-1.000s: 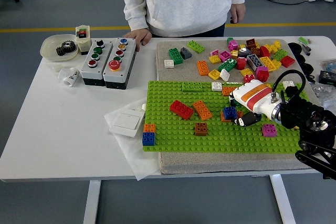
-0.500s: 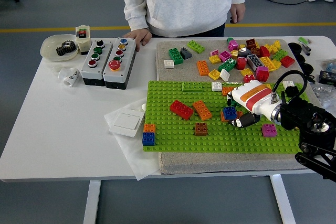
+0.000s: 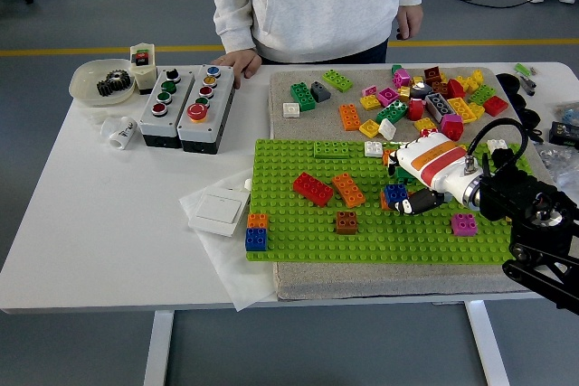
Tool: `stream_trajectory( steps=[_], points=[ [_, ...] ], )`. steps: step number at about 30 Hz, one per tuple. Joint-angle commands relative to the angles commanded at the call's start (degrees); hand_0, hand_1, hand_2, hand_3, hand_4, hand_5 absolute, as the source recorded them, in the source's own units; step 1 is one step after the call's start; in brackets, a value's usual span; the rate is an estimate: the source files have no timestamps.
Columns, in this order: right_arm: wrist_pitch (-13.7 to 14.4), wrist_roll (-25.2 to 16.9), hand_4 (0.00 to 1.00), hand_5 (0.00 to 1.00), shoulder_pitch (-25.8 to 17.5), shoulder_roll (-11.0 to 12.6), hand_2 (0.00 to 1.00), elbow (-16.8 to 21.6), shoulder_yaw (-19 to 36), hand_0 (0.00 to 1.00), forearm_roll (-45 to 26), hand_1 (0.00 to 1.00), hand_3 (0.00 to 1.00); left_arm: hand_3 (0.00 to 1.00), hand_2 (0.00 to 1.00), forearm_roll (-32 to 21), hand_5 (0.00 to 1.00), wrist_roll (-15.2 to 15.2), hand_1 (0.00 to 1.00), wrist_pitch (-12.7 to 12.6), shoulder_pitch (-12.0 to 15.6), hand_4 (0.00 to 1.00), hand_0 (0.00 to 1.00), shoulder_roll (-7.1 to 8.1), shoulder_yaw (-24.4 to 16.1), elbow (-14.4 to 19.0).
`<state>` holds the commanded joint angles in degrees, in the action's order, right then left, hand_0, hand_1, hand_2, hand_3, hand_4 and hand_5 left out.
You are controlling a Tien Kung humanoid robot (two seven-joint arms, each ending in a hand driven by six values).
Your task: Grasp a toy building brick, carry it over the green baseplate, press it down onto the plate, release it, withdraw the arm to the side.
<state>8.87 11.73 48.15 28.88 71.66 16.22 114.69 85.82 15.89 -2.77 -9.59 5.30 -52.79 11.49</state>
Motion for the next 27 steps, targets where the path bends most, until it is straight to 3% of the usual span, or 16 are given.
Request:
stream_trajectory(
  steps=[18, 21, 26, 27],
  points=[
    [0.3, 0.3, 0.911, 0.495, -0.2, -0.1, 0.685, 0.6, 0.1, 0.48, 0.5, 0.595, 0.632, 0.585, 0.774, 0.1, 0.619, 0.0, 0.772, 0.0, -0.2, 0.62, 0.784, 0.04, 0.0, 0.0],
    [1.1, 1.2, 0.913, 0.495, -1.4, 1.0, 0.69, 2.7, 1.3, 0.492, 0.5, 0.595, 0.639, 0.584, 0.774, -0.1, 0.617, -0.1, 0.771, 0.0, -0.2, 0.619, 0.783, 0.05, 0.1, 0.0],
    [3.8, 5.0, 0.913, 0.495, -4.5, 4.0, 0.69, 9.9, 4.2, 0.492, -0.6, 0.595, 0.639, 0.584, 0.774, -0.4, 0.617, -0.3, 0.771, -0.2, 0.0, 0.619, 0.783, 0.16, 0.2, -0.1],
    [4.4, 5.9, 0.917, 0.499, -5.2, 4.7, 0.716, 11.4, 4.7, 0.559, -1.4, 0.621, 0.661, 0.585, 0.773, -0.3, 0.618, -0.3, 0.771, -0.2, 0.0, 0.619, 0.782, 0.15, 0.1, -0.1]
  ],
)
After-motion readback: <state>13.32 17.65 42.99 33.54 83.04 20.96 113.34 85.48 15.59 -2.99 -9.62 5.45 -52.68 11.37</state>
